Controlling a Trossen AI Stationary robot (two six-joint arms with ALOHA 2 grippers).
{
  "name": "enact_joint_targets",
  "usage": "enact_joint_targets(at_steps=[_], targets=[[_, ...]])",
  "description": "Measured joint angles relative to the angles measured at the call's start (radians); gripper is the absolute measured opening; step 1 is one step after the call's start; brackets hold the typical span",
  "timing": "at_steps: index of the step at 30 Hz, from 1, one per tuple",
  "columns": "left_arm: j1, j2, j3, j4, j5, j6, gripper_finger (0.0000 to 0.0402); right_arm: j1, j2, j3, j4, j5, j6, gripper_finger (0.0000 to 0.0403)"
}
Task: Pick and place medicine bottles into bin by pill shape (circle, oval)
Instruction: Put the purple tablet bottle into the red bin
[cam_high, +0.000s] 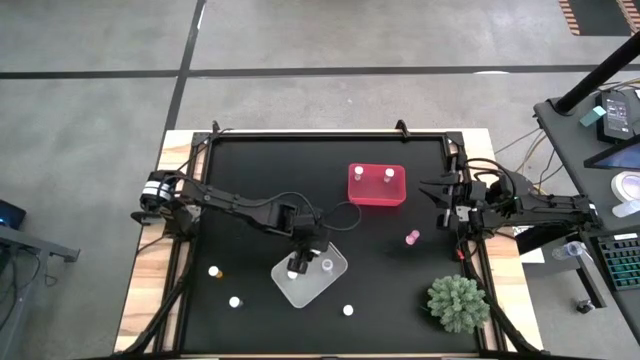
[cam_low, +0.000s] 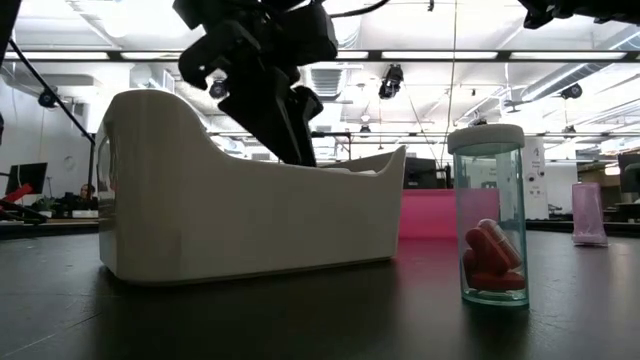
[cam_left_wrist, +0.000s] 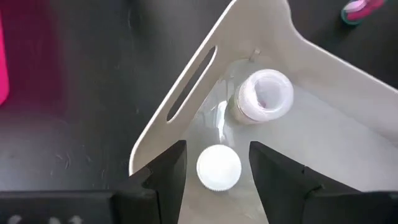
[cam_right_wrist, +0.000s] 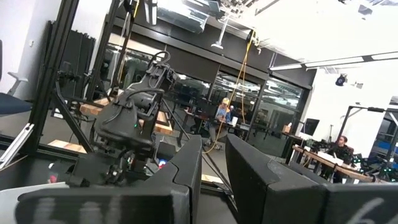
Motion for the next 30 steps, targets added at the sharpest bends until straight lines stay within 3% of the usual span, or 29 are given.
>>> enact_joint_targets(at_steps=[13, 22, 30], targets=[[-0.020, -0.109, 0.005, 0.000, -0.065, -0.042, 0.0160, 0.000, 0.010, 0.000, 0.010, 0.000, 0.043, 0.0063], [-0.045, -0.223, -0.017, 0.005, -0.137, -0.003, 0.0160, 0.000, 0.068, 0.004, 0.081, -0.001, 0.231, 0.0063], [-0.054, -0.280, -0.053, 0.012, -0.254, 0.050, 0.0160, 0.001, 0.164, 0.123, -0.163, -0.002, 0.505, 0.0063]])
